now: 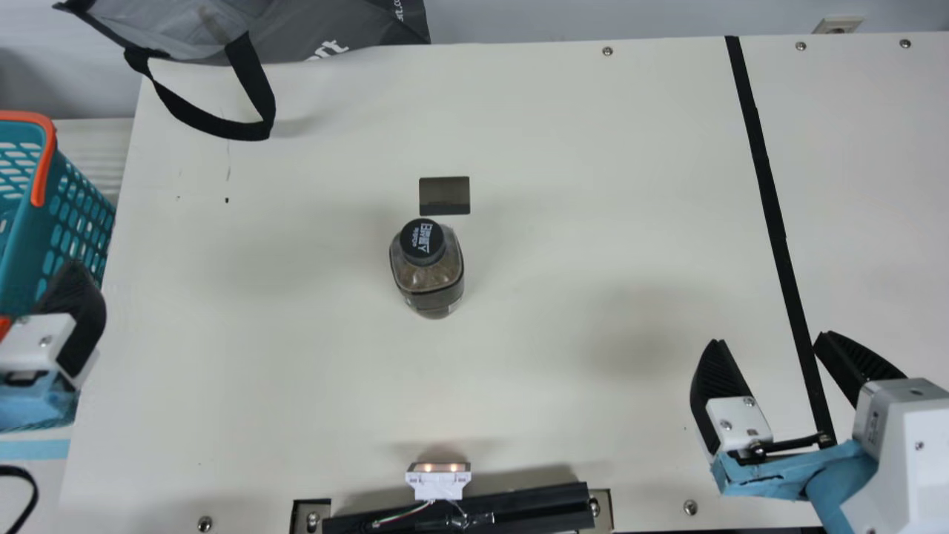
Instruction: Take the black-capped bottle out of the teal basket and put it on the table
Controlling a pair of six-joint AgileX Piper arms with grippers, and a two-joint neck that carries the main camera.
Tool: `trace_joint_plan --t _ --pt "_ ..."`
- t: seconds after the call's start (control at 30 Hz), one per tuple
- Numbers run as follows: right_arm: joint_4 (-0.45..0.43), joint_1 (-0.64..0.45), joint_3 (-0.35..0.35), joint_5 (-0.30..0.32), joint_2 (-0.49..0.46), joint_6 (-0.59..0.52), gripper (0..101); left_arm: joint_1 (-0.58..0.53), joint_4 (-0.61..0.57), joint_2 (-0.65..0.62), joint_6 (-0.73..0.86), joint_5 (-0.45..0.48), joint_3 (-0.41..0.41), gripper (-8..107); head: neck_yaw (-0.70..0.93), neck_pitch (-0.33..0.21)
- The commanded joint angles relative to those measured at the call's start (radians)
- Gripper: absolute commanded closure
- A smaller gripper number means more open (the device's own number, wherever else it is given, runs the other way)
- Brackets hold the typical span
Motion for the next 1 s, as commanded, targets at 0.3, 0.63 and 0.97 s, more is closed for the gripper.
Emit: trace_joint_plan --t 0.3,0.63,0.97 --pt "0.000 0.000 0.000 -0.001 0.000 0.000 10 0.012 -0.020 -0.112 0.021 0.035 0.058 -8 0.008 -0.004" --pt "0.000 0.000 0.000 -0.001 0.000 0.000 10 0.063 -0.109 -0.195 0.104 0.082 0.088 -8 0.008 -0.004" --pt "0.000 0.000 0.000 -0.001 0.000 0.000 10 0.146 -0.231 -0.284 0.221 0.164 0.106 -8 0.008 -0.004"
